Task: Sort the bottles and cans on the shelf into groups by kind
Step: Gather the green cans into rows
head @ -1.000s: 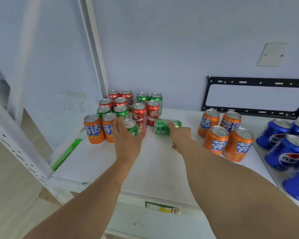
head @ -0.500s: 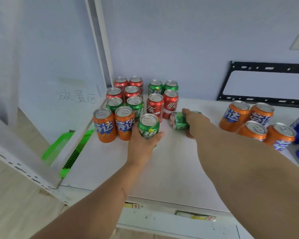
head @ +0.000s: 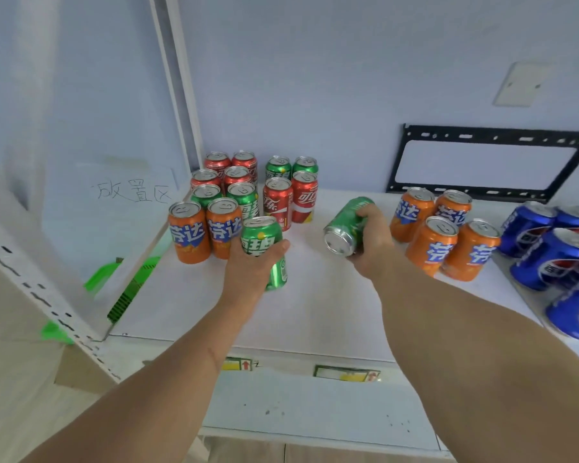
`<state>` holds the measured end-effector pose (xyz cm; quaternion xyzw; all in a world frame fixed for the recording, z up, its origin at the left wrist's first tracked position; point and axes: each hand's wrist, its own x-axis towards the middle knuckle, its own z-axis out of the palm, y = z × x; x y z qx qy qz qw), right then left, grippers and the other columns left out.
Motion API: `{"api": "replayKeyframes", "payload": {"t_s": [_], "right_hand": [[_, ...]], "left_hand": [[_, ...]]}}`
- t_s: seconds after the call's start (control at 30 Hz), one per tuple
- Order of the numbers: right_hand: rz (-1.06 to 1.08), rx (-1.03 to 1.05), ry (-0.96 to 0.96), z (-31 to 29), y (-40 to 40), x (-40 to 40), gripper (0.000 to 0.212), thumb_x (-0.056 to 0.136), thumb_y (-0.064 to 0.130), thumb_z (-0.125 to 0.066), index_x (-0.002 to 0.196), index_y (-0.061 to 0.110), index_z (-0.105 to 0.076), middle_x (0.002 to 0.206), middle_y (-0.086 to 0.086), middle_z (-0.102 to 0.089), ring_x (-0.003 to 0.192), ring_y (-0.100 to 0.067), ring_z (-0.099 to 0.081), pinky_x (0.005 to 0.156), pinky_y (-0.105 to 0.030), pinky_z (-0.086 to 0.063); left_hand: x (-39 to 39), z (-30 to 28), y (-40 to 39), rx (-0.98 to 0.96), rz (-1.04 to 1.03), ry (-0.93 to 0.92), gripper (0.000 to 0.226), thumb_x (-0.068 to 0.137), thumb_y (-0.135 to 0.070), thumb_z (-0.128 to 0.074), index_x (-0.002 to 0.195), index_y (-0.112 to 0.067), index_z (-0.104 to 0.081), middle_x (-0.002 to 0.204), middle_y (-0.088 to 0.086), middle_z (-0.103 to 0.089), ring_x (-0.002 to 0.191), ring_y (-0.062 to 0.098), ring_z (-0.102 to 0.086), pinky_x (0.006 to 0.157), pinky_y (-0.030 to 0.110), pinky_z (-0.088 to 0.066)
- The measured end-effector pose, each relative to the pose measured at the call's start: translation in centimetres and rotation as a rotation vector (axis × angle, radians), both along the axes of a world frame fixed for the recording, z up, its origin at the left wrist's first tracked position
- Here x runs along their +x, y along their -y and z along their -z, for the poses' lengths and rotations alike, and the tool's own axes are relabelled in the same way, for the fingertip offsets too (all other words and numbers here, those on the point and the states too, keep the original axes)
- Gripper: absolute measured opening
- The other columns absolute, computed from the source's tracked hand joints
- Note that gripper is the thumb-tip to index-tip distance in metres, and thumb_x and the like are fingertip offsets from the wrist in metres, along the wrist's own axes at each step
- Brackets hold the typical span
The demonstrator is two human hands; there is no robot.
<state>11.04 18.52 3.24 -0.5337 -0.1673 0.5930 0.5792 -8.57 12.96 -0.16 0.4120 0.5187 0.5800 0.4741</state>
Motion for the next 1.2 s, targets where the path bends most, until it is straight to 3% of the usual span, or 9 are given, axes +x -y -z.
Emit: {"api": "replayKeyframes", "payload": {"t_s": [0.1, 0.2, 0.3, 0.4, 0.53, 0.77, 0.97, 1.1, 1.2], "right_hand": [[-0.021, 0.068, -0.107, -1.0, 3.2, 0.2, 0.05, 0.077, 0.042, -0.077, 0.111, 0.013, -0.055, 0.099, -0.009, -0.067, 0.08, -0.025, -0.07, 0.086, -0.044, -0.057], [-0.053, 0.122, 0.017, -1.6, 6.6, 0.5, 0.058, 0.076, 0.04, -0.081, 0.116, 0.008, -0.054, 0.099, -0.01, -0.068, 0.079, -0.025, -0.071, 0.08, -0.043, -0.06], [-0.062, 0.176, 0.145, -1.2, 9.7, 1.1, 0.052, 0.077, 0.03, -0.081, 0.117, 0.008, -0.057, 0.099, -0.012, -0.069, 0.081, -0.028, -0.069, 0.075, -0.045, -0.06], [-0.056, 0.203, 0.278, -0.5, 12.3, 1.5, 0.059, 0.074, 0.03, -0.084, 0.12, 0.01, -0.054, 0.108, -0.015, -0.067, 0.089, -0.03, -0.07, 0.071, -0.045, -0.061], [-0.082, 0.212, 0.369, 0.2, 14.6, 1.6, 0.067, 0.074, 0.037, -0.083, 0.126, 0.015, -0.047, 0.111, -0.011, -0.063, 0.097, -0.029, -0.067, 0.079, -0.05, -0.059], [-0.092, 0.195, 0.451, 0.8, 15.5, 1.9, 0.066, 0.076, 0.018, -0.081, 0.129, 0.018, -0.042, 0.105, -0.003, -0.059, 0.099, -0.025, -0.061, 0.083, -0.043, -0.054], [-0.099, 0.213, 0.496, 2.3, 14.7, 0.8, 0.077, 0.073, 0.014, -0.082, 0.136, 0.02, -0.037, 0.12, -0.004, -0.056, 0.108, -0.025, -0.056, 0.085, -0.039, -0.047], [-0.082, 0.212, 0.55, 3.1, 14.7, 0.4, 0.075, 0.075, 0.014, -0.081, 0.136, 0.021, -0.037, 0.123, -0.005, -0.056, 0.11, -0.026, -0.055, 0.096, -0.044, -0.047], [-0.06, 0.229, 0.574, 3.4, 15.0, 0.0, 0.076, 0.077, 0.014, -0.079, 0.138, 0.02, -0.033, 0.123, -0.003, -0.054, 0.109, -0.023, -0.053, 0.095, -0.039, -0.045]], "left_hand": [[0.6, -1.0, 2.9, 0.002, 0.004, 0.013, 0.049, 0.076, -0.027, -0.082, 0.118, -0.027, -0.059, 0.103, -0.005, -0.07, 0.09, 0.01, -0.068, 0.067, 0.023, -0.052], [1.2, -1.8, 6.1, -0.001, 0.016, -0.013, 0.051, 0.075, -0.03, -0.082, 0.12, -0.027, -0.058, 0.106, -0.004, -0.069, 0.093, 0.012, -0.068, 0.074, 0.03, -0.053], [1.9, -2.1, 9.1, 0.023, 0.023, -0.039, 0.051, 0.077, -0.03, -0.081, 0.121, -0.023, -0.057, 0.106, -0.002, -0.068, 0.094, 0.013, -0.068, 0.07, 0.027, -0.051], [2.3, -2.1, 11.6, 0.005, 0.016, -0.076, 0.057, 0.076, -0.038, -0.081, 0.122, -0.019, -0.054, 0.109, 0.002, -0.067, 0.097, 0.017, -0.067, 0.068, 0.027, -0.053], [2.6, -2.2, 13.6, -0.017, 0.002, -0.124, 0.062, 0.071, -0.048, -0.08, 0.121, -0.024, -0.05, 0.108, -0.004, -0.065, 0.097, 0.014, -0.065, 0.079, 0.035, -0.054], [2.5, -3.1, 13.4, -0.025, 0.019, -0.093, 0.049, 0.082, -0.03, -0.076, 0.122, -0.023, -0.047, 0.107, -0.004, -0.063, 0.094, 0.011, -0.063, 0.068, 0.029, -0.049], [1.5, -2.5, 12.4, -0.017, 0.042, -0.084, 0.048, 0.083, -0.027, -0.075, 0.122, -0.023, -0.047, 0.107, -0.004, -0.062, 0.091, 0.009, -0.063, 0.063, 0.023, -0.048], [1.2, -2.0, 11.8, -0.016, 0.058, -0.091, 0.049, 0.082, -0.028, -0.076, 0.123, -0.024, -0.047, 0.106, -0.005, -0.063, 0.093, 0.01, -0.064, 0.067, 0.025, -0.05], [1.0, -1.5, 11.3, -0.01, 0.054, -0.142, 0.051, 0.08, -0.034, -0.078, 0.122, -0.027, -0.05, 0.106, -0.009, -0.064, 0.095, 0.009, -0.063, 0.074, 0.028, -0.052]]}}
